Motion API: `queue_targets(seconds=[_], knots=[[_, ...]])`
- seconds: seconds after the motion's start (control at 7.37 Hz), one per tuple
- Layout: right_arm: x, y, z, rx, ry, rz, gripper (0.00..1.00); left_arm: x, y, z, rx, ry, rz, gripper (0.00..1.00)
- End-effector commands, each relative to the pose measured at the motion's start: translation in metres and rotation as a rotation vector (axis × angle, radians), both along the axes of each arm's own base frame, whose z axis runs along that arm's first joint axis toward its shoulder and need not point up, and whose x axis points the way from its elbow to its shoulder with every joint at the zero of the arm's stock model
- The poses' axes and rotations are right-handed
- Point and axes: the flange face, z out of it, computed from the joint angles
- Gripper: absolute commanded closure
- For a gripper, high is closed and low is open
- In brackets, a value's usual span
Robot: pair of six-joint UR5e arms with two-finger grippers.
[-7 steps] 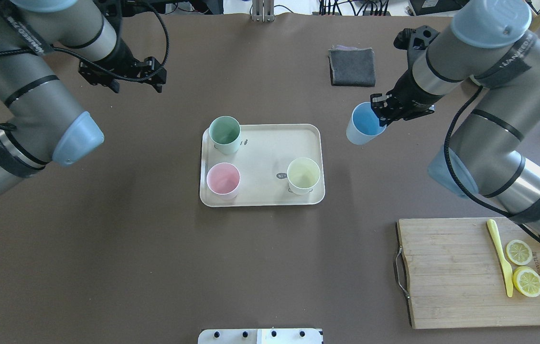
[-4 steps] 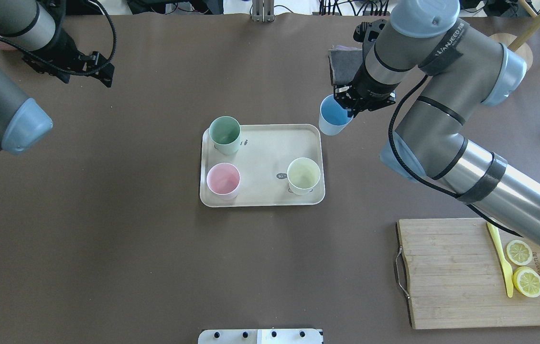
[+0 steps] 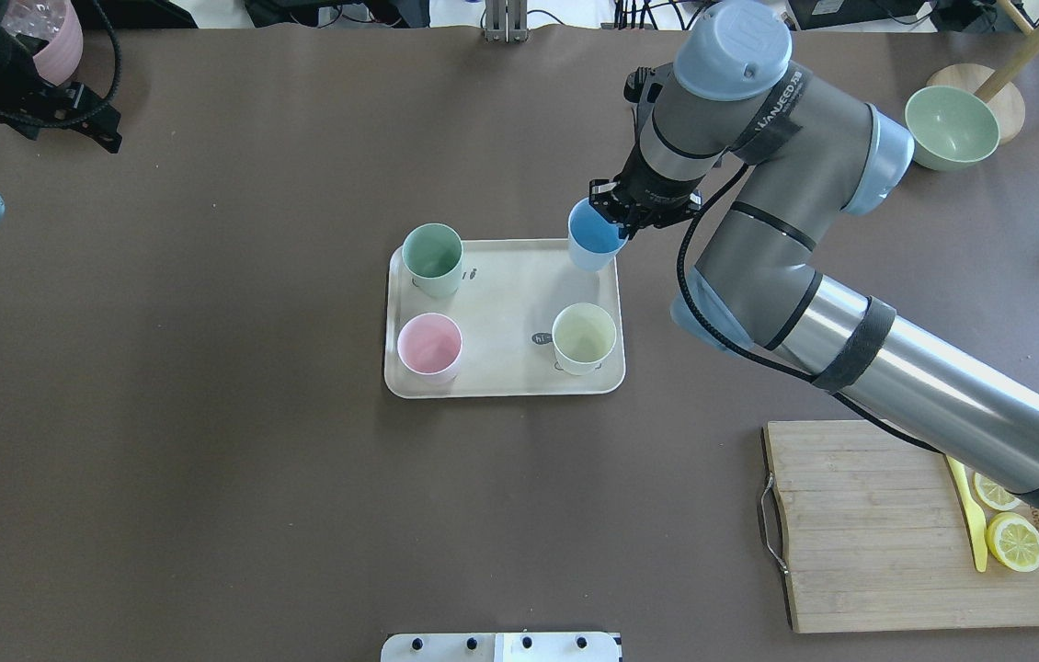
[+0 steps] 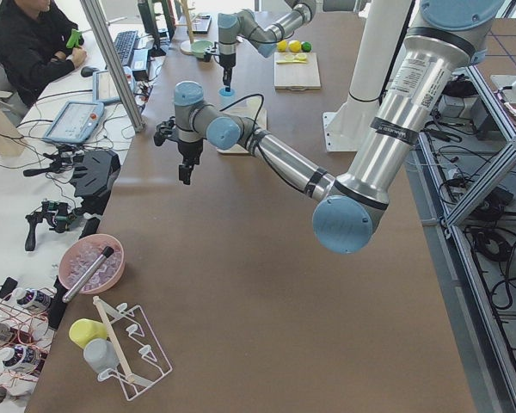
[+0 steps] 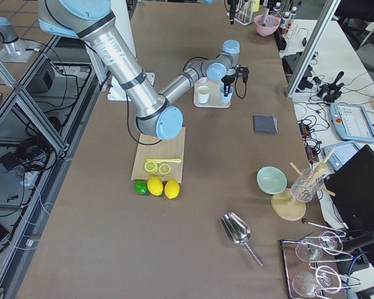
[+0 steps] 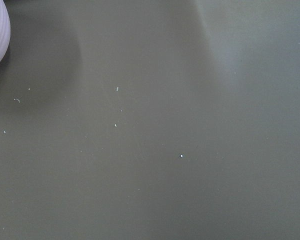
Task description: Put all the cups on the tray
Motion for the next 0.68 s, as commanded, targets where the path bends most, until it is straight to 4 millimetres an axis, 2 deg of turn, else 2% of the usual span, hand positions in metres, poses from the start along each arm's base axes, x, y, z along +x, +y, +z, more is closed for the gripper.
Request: queue_targets(seconds=[0.0, 0.14, 0.27, 0.41, 0.54], knots=[[-0.018, 0.010, -0.006, 0.004, -0.006, -0.019, 1.00, -0.014, 0.001, 0.017, 0.008, -0.013, 0.014, 0.02], [-0.021, 0.008, -0.012, 0.009, -0.011, -0.020, 1.00, -0.022, 0.001, 0.022, 0.009, -0.018, 0.013, 0.02], [-0.027, 0.002, -0.018, 0.003, -0.008, -0.017, 0.54, -0.025, 0.001, 0.026, 0.005, -0.021, 0.010, 0.02], [-0.032, 0.002, -0.020, -0.043, -0.011, 0.016, 0.01, -0.026, 0.001, 0.025, 0.006, -0.020, 0.008, 0.02], [-0.031, 0.001, -0.030, -0.061, -0.023, 0.037, 0.00, -0.029, 0.001, 0.025, 0.007, -0.018, 0.005, 0.02]])
